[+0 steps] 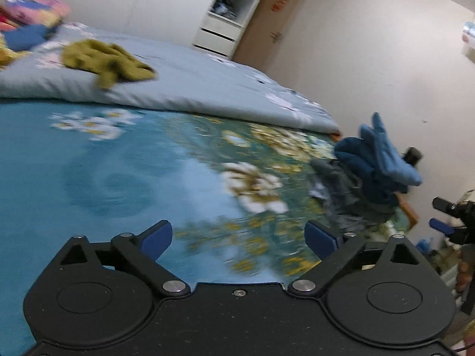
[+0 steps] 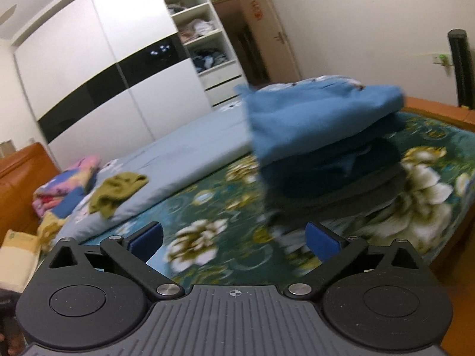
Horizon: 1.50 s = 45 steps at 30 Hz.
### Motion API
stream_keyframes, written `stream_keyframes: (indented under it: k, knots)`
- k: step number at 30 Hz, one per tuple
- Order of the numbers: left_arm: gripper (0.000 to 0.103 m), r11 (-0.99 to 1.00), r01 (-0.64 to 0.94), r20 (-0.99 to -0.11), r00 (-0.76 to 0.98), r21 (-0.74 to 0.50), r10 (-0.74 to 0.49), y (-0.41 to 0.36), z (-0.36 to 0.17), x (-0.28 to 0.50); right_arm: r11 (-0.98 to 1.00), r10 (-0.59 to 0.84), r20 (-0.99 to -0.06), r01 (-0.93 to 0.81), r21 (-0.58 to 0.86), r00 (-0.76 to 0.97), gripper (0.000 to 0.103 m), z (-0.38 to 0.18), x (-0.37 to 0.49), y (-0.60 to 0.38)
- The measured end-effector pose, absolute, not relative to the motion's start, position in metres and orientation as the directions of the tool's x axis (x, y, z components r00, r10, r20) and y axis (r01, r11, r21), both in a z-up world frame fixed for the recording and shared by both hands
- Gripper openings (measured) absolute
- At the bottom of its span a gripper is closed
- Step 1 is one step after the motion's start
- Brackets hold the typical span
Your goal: Fold clothes
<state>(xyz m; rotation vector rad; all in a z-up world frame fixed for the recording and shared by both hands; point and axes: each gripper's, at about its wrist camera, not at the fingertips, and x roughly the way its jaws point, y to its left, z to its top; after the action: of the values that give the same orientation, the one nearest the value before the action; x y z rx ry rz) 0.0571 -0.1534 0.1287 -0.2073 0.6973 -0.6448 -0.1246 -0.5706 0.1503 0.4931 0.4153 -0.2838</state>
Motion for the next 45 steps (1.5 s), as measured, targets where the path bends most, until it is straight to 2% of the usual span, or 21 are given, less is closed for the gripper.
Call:
stream_keyframes:
  k: [9, 15, 19, 24, 28, 39, 45]
  knots:
    - [0.100, 0.879, 0.305, -0.507, 0.727, -0.366, -0.463, -0.066, 0.131, 0.039, 0.858, -0.076, -0.481, 0.303, 0.415, 0.874, 0.103, 0.126, -0.094, -0.469]
    - [0.101, 0.916, 0.262, -0.503, 0.772, -0.304, -0.388, -0.034, 0.124, 0.028, 0.845, -0.014, -0.531, 0.294, 0.447, 0.847, 0.103, 0.102, -0.077, -0.417]
    - [0.101, 0.921, 0.236, -0.518, 0.771, -0.309, -0.371, -0.019, 0.112, 0.023, 0.857, 0.023, -0.561, 0.272, 0.437, 0.827, 0.103, 0.093, -0.067, -0.387]
    - [0.101, 0.922, 0.217, -0.508, 0.782, -0.322, -0.361, 0.002, 0.096, 0.014, 0.890, 0.034, -0.575, 0.237, 0.390, 0.818, 0.103, 0.093, -0.055, -0.351]
    - [0.101, 0.946, 0.202, -0.503, 0.808, -0.255, -0.308, 0.012, 0.086, 0.008, 0.905, 0.045, -0.578, 0.212, 0.368, 0.814, 0.103, 0.091, -0.044, -0.322]
    - [0.102, 0.956, 0.115, -0.560, 0.788, -0.271, -0.254, 0.041, 0.052, 0.008, 0.969, 0.117, -0.619, 0.048, 0.244, 0.777, 0.103, 0.075, -0.008, -0.237]
    - [0.102, 0.971, 0.081, -0.598, 0.775, -0.225, -0.203, 0.041, 0.038, 0.004, 0.978, 0.154, -0.646, -0.020, 0.210, 0.748, 0.103, 0.059, 0.002, -0.204]
